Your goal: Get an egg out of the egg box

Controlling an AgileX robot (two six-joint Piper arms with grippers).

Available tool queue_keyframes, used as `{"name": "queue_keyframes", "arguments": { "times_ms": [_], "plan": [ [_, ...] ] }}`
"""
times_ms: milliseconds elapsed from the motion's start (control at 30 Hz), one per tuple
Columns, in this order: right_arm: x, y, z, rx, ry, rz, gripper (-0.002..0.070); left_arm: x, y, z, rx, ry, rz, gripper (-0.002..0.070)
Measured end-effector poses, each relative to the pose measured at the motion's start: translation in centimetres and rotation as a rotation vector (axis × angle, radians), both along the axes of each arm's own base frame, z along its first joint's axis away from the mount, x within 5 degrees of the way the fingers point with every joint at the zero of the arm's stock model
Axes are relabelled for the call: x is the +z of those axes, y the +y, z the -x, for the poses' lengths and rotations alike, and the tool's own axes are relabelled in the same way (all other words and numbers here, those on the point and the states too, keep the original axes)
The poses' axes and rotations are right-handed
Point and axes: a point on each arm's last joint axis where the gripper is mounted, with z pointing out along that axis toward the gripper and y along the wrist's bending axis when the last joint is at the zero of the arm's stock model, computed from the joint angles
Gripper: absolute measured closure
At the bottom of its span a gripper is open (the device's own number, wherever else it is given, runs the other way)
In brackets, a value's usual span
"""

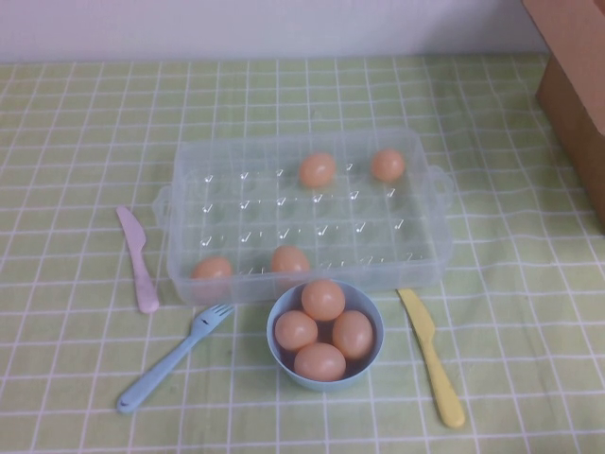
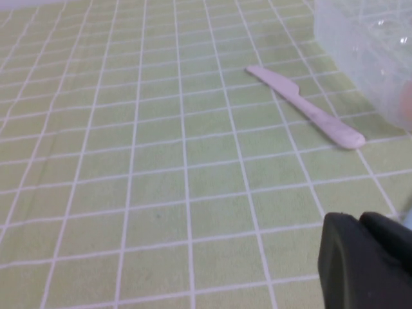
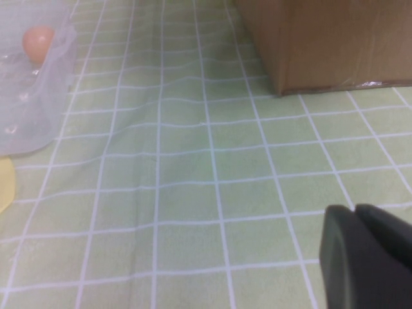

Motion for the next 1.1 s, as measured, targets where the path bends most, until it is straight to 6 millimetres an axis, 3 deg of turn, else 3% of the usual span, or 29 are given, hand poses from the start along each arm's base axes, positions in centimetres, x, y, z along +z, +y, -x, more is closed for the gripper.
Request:
{"name": "queue_keyframes", "arguments": {
  "times_ms": [133,1100],
  "plan": [
    [0.0,0.0,0.0,0.0,0.0,0.0,0.0694,-1.23,-0.08,-0.13,0.0,0.023,0.024,0.0678],
    [0.0,0.0,0.0,0.0,0.0,0.0,0.0694,-1.25,-0.1,-0.15,-0.016,0.016,-0.021,0.0678]
  ]
}}
